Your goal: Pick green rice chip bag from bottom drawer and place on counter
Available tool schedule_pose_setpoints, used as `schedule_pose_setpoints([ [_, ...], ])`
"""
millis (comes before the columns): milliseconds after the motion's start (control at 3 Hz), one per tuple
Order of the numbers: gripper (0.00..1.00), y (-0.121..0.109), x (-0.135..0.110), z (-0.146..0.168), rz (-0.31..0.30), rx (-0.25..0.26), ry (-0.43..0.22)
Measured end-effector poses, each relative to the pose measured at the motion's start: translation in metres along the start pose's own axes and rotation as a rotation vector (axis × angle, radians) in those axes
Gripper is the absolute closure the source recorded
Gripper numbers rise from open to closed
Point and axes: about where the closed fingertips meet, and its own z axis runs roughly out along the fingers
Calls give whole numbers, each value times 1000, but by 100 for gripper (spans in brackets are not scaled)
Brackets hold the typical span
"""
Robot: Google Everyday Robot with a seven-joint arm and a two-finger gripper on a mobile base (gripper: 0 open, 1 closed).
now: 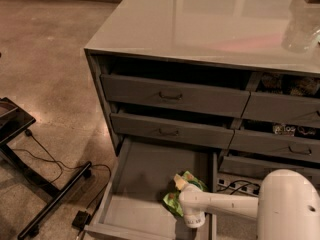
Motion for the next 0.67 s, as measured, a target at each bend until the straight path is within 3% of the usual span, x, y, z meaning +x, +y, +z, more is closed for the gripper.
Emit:
schedule_pose_setpoints([
  [667, 0, -2, 34, 30, -88, 55, 101],
])
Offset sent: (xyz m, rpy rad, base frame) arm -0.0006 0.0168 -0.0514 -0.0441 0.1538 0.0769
